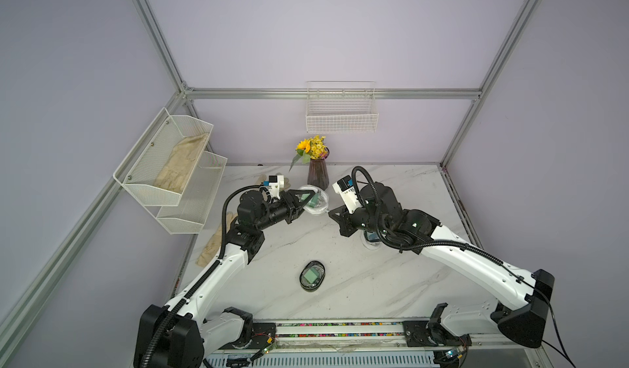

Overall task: Pack away charging kits
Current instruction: Zip the zipper on the storage bag.

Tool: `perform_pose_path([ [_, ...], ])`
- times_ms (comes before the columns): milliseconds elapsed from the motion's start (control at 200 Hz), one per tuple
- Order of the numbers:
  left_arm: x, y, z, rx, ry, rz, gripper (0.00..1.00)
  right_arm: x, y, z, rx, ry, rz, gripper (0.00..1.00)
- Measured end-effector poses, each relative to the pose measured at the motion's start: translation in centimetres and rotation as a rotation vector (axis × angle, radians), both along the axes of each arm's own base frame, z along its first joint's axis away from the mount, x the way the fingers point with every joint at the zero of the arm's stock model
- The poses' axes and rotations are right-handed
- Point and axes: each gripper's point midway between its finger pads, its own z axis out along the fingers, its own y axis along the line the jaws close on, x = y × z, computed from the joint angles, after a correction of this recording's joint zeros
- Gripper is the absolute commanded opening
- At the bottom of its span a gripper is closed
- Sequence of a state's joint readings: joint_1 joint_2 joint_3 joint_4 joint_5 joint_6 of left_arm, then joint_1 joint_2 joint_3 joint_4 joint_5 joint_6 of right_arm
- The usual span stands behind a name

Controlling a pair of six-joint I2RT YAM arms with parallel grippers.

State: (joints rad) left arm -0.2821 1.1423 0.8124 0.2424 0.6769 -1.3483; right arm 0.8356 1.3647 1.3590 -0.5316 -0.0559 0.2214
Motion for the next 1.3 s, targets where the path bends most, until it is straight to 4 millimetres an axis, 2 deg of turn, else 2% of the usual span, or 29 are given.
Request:
perform_pose_path([
  [175,-0.3,0.4,-0.2,0.015,0.0,-0.024,0.01,1.8,-1.8,-1.2,-0.067,0.025,-0.06,0.0],
  [265,-0.5,0.3,0.0,0.014,-0.003,-0.039,0.01,2.2,-2.0,-1.5,-0.078,0.031,-0.051,0.0],
  [365,-0.6,0.4,0.0,0.013,0.0,-0.047,0.02,0.7,-1.0,-0.6,-0.022,0.037,0.041,0.03],
  [480,-0.5,0.6,0.0,0.012,0.004,-0.042,0.02,-1.6,0.1,1.5,0.077,0.024,0.162,0.23],
  [570,-0.5,0.6,0.0,0.012,0.005,-0.041,0.03,-2.8,1.0,2.7,0.14,0.006,0.23,0.3],
  [635,-0.5,0.6,0.0,0.012,0.005,-0.04,0.04,-3.3,1.6,2.8,0.164,0.0,0.263,0.31],
  [740,-0.4,0.7,0.0,0.011,0.005,-0.038,0.04,-3.6,2.1,1.9,0.17,0.013,0.286,0.32],
  [875,-0.4,0.7,0.0,0.01,0.006,-0.037,0.05,-3.0,2.4,1.3,0.168,0.009,0.275,0.34],
  [1110,-0.4,0.7,0.1,0.001,0.015,-0.037,0.05,-2.2,2.9,2.0,0.195,-0.036,0.265,0.34],
  [1300,-0.4,0.7,0.3,-0.003,0.006,-0.036,0.05,-1.5,3.6,1.0,0.185,-0.025,0.265,0.34],
])
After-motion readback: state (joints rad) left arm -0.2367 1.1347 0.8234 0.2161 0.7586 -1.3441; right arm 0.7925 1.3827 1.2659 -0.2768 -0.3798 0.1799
